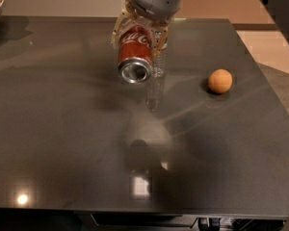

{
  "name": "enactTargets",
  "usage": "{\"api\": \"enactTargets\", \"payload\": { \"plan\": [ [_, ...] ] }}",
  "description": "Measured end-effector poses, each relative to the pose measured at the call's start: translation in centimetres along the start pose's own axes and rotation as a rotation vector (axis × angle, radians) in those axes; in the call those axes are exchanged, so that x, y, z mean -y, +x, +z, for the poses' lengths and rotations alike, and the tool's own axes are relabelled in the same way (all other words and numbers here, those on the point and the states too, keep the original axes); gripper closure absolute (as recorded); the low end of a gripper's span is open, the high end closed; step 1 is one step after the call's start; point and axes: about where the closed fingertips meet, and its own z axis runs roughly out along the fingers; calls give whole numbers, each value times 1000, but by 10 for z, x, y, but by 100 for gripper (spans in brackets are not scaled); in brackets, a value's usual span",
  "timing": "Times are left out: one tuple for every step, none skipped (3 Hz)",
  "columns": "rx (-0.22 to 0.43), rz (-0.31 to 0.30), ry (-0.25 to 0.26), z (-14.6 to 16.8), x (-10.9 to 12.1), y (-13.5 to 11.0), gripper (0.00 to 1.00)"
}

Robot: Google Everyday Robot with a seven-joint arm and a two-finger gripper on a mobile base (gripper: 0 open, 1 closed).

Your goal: Pick coke can

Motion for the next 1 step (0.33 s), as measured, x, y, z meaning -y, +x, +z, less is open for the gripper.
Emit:
{"api": "enactTargets", "payload": {
  "plan": [
    [-24, -2, 36, -1, 10, 6, 100]
  ]
}}
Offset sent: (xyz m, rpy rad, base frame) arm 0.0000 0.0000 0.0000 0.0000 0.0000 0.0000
